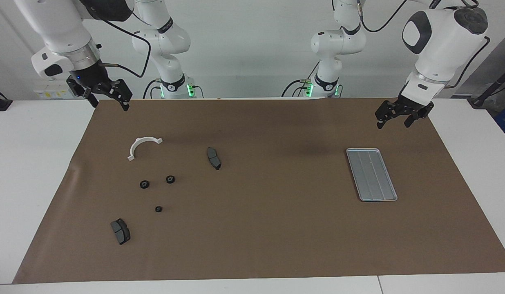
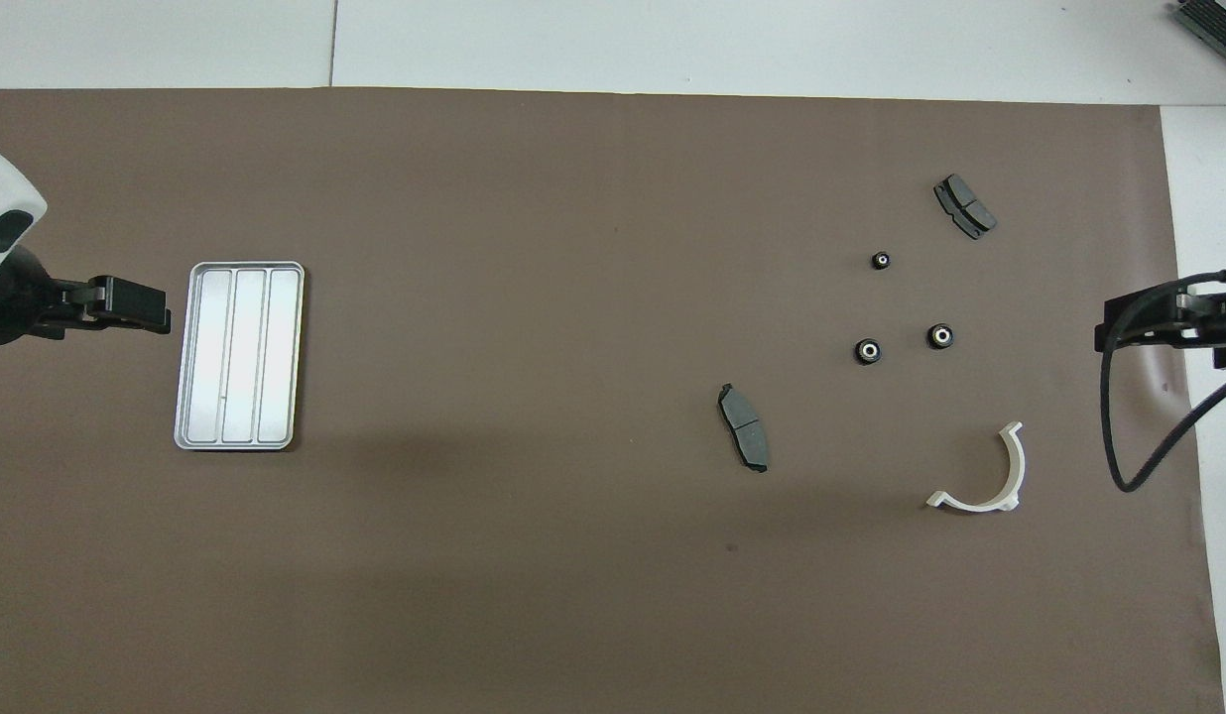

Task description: Pick bearing gear from pile to tray

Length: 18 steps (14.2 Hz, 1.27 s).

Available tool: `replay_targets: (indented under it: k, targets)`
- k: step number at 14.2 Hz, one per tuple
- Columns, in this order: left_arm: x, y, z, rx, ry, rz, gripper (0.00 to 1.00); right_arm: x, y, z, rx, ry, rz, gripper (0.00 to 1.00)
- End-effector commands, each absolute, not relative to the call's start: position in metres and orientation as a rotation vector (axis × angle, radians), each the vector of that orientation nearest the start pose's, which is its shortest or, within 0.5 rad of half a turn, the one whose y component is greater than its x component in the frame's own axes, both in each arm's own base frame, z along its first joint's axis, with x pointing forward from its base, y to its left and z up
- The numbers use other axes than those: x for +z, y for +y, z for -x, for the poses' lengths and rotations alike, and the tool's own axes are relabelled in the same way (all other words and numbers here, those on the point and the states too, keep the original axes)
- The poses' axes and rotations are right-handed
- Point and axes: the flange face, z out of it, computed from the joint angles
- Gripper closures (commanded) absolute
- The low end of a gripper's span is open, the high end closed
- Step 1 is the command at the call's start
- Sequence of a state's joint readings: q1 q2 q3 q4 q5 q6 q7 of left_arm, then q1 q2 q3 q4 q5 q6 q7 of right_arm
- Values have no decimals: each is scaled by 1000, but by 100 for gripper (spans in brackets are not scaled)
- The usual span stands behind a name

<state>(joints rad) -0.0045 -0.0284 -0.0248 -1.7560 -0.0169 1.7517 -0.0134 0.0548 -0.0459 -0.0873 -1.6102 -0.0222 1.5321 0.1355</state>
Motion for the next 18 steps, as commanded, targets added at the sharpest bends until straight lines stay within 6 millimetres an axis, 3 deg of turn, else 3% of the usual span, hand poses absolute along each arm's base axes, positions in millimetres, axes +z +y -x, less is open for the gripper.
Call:
replay_targets:
  k: [1, 6, 10, 15, 18]
  targets:
    - [569, -15, -549, -51, 10, 3139, 0, 629, -21, -530, 54, 283, 3122, 0]
    - [571, -15, -550, -65, 15, 3139, 0, 626, -19, -529, 61, 290, 3122, 0]
    - [570, -17, -549, -55, 10, 3139, 0, 601, -17, -520, 11, 263, 3119, 0]
    - [570, -18, -549, -58, 29, 3139, 0, 542, -12, -536, -65, 180, 3106, 0]
    - [570, -20, -550, -58, 39, 3139, 0, 485, -9, -560, -64, 85, 3099, 0]
